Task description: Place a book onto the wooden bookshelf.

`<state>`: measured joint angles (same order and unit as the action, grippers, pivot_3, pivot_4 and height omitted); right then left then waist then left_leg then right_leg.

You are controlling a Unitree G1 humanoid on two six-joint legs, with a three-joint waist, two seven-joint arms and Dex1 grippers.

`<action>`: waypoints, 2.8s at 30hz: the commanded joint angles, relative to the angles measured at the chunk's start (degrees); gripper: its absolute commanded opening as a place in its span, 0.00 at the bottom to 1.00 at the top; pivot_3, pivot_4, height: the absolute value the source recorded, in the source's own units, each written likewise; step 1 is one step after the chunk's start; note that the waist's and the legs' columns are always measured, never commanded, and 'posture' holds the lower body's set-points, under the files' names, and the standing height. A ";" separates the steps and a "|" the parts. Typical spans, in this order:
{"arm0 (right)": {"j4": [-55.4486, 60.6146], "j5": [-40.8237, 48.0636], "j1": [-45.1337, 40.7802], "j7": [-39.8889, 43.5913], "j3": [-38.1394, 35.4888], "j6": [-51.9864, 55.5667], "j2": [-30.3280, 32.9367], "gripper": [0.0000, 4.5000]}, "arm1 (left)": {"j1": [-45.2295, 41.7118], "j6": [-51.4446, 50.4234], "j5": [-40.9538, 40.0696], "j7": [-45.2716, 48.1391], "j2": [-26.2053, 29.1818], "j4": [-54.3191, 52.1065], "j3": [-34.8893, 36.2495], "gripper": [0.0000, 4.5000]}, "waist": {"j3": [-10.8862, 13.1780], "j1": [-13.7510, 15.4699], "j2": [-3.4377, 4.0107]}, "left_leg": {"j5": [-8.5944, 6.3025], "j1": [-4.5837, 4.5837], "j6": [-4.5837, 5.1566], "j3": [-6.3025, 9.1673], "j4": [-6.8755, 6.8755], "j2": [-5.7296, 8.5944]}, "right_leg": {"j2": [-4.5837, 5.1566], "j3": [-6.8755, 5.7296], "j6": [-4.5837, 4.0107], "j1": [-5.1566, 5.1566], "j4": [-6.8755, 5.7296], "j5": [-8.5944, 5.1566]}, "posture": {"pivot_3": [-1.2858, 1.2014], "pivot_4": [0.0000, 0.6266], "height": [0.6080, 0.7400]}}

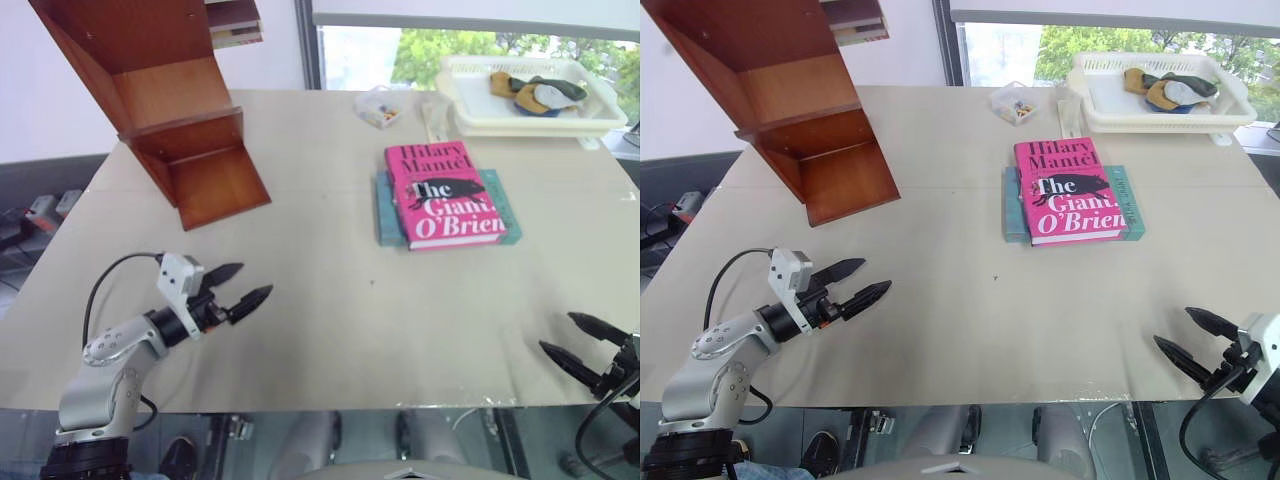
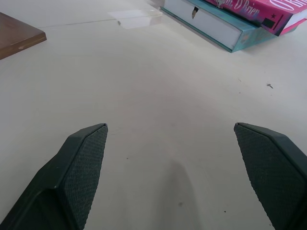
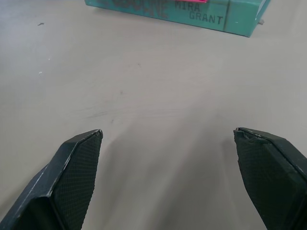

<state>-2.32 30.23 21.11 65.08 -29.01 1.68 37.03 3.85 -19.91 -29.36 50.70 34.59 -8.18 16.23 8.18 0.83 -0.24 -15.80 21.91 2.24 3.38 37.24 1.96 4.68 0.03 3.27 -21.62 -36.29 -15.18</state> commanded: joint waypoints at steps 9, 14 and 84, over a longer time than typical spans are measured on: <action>0.98 1.27 0.68 1.10 -1.18 -1.31 0.36 1.00 | -0.28 1.47 -0.88 -2.51 -0.91 -1.50 1.53 0.99 | 0.00 0.01 0.00 | 0.00 0.00 0.00 0.00 0.01 0.00 | 0.00 0.00 0.00 0.00 -0.01 0.00 | 0.52 0.24 1.00; 0.99 1.29 0.76 1.17 -1.08 -1.41 0.38 1.00 | -0.55 1.49 -1.01 -2.49 -0.94 -1.57 1.35 0.99 | 0.00 0.02 0.00 | 0.00 0.00 0.00 -0.01 0.01 0.00 | 0.01 0.01 0.00 0.00 -0.01 0.00 | 0.52 0.24 1.00; -67.80 -28.98 -76.18 -32.98 20.86 -13.30 -2.64 1.00 | -23.61 0.01 -6.31 16.46 6.00 10.18 -2.57 0.99 | 0.01 -2.88 -0.16 | 0.25 0.03 -0.36 -0.62 0.13 -0.06 | -0.58 0.74 -0.05 -0.46 -0.47 0.04 | 0.52 0.24 1.00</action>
<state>-69.58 1.91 -53.11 32.44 -8.37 -10.18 33.84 -20.06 -20.51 -35.00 67.52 39.87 4.70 11.61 8.19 -2.05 -0.40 -15.55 21.94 1.88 2.76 37.36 1.89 4.10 0.78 3.22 -22.08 -36.77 -15.14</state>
